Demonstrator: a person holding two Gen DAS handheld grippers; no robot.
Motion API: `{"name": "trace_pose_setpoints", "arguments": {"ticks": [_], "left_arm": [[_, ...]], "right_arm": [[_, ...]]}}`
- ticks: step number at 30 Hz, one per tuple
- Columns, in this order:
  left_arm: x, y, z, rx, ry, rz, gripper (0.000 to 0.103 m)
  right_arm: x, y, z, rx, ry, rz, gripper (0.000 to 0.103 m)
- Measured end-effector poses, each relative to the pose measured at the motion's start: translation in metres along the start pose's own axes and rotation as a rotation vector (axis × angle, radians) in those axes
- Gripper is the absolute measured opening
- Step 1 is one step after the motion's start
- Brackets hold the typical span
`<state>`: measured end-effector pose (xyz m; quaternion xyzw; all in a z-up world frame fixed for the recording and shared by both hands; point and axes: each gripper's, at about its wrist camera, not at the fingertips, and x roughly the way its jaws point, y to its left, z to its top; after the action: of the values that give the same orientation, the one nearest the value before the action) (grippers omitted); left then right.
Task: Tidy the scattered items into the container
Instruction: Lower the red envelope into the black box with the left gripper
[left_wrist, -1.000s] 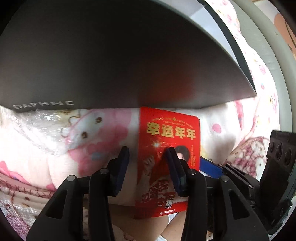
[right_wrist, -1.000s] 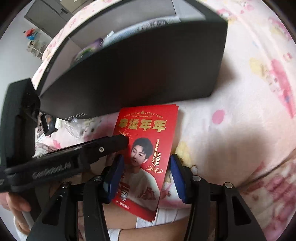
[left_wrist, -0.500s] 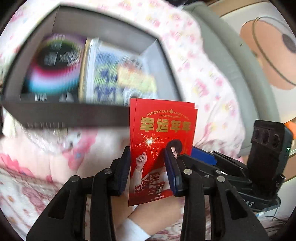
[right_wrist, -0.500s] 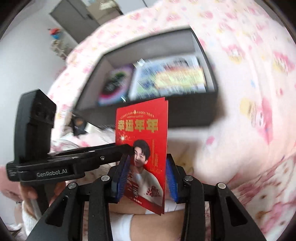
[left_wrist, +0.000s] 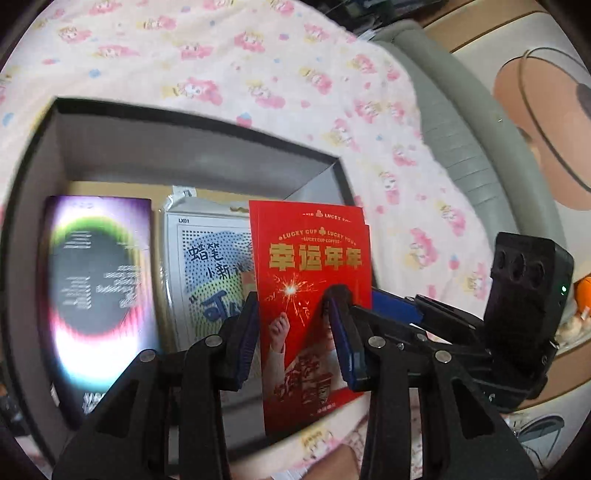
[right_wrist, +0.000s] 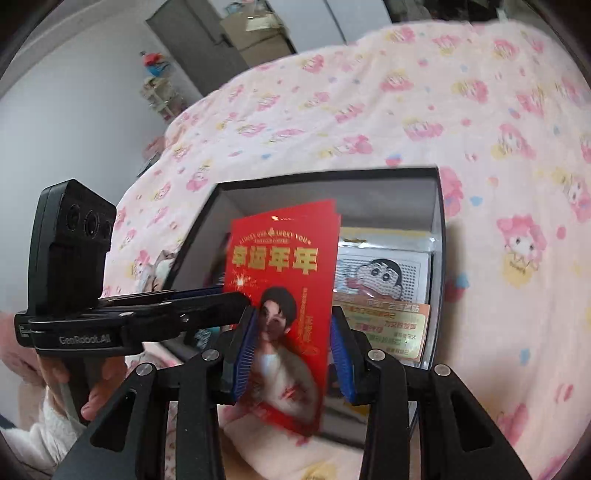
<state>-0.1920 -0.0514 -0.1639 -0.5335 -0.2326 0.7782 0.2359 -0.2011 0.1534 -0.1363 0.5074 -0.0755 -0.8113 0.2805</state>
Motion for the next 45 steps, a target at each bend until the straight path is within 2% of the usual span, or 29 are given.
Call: {"name": "trace_pose_setpoints", "arguments": {"ticks": [7,11,14,16,17,19,21,22,26,28,32,33,36,38,40,45], "left_arm": [[0.036,0.014,-0.006,-0.010,0.069,0.018,0.037],[0.041,0.017,-0.011,-0.021,0.099,0.023,0.037],[0.034,0.018,-0.014,-0.009,0.080,0.049,0.037],[0.025,0.022,-0.017,-0.023,0.041,0.052,0.037],[0.022,0.025,-0.019,-0.034,0.025,0.058,0.037],[0.020,0.030,-0.022,-0.067,0.022,0.096,0.037],[0.024,0.030,-0.022,-0.086,0.055,0.175,0.037],[0.026,0.028,-0.021,-0.081,0.068,0.189,0.037],[0.042,0.019,-0.018,-0.063,0.129,0.213,0.037],[0.047,0.012,-0.017,-0.041,0.131,0.238,0.037],[0.058,0.005,-0.016,-0.049,0.177,0.154,0.039],[0.060,0.002,-0.016,-0.038,0.175,0.157,0.043],[0.058,-0.002,-0.015,-0.013,0.170,0.150,0.043],[0.053,0.004,-0.010,-0.046,0.164,0.110,0.043],[0.049,0.011,-0.003,-0.074,0.137,0.126,0.042],[0.045,0.019,0.025,-0.075,0.069,0.209,0.027]], "right_arm": [[0.030,-0.021,-0.002,0.037,0.045,-0.070,0.034],[0.036,-0.011,-0.006,-0.041,0.045,-0.142,0.034],[0.037,-0.005,-0.010,-0.079,0.051,-0.202,0.034],[0.030,-0.006,-0.009,-0.088,0.042,-0.193,0.034],[0.019,-0.008,-0.008,-0.085,0.009,-0.187,0.034],[0.003,-0.014,-0.006,-0.060,-0.049,-0.198,0.034],[-0.008,-0.023,-0.004,-0.027,-0.101,-0.237,0.034],[-0.012,-0.027,-0.004,-0.011,-0.121,-0.264,0.034],[-0.010,-0.041,-0.005,0.027,-0.113,-0.290,0.034],[-0.004,-0.044,-0.006,0.033,-0.087,-0.298,0.034],[0.003,-0.044,-0.008,0.028,-0.056,-0.281,0.034],[0.006,-0.043,-0.009,0.024,-0.050,-0.283,0.034],[0.007,-0.041,-0.013,0.024,-0.044,-0.283,0.034],[0.006,-0.041,-0.014,0.022,-0.050,-0.286,0.034],[0.003,-0.040,-0.013,0.012,-0.068,-0.297,0.034],[-0.004,-0.024,0.010,-0.067,-0.103,-0.293,0.029]]}}
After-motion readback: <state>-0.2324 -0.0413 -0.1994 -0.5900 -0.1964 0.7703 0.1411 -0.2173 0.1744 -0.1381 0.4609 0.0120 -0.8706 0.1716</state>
